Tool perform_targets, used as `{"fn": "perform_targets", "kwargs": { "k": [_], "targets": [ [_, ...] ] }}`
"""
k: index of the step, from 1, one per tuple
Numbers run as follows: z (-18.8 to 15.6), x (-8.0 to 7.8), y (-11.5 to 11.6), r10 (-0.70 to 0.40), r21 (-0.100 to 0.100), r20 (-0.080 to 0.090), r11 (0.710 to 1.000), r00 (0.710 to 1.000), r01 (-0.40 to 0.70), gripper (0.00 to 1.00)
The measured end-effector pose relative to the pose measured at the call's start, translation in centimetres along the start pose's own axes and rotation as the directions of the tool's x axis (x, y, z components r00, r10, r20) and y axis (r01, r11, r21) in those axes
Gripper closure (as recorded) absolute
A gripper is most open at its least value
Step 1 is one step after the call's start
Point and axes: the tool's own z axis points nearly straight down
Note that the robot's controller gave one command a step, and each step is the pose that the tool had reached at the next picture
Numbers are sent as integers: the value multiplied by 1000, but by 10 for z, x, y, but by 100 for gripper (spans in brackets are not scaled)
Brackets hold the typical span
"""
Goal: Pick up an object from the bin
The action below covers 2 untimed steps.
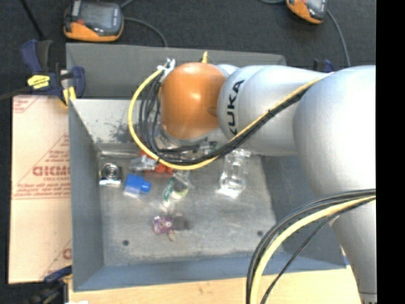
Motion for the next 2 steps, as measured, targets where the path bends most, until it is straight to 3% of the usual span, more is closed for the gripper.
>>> {"fn": "perform_targets", "kwargs": {
  "k": [1,2],
  "targets": [
    [-1,12,-8,346,0,4,938,938,-346,0],
    [-4,12,-9,348,-1,-1,937,937,-348,100]
  ]
}}
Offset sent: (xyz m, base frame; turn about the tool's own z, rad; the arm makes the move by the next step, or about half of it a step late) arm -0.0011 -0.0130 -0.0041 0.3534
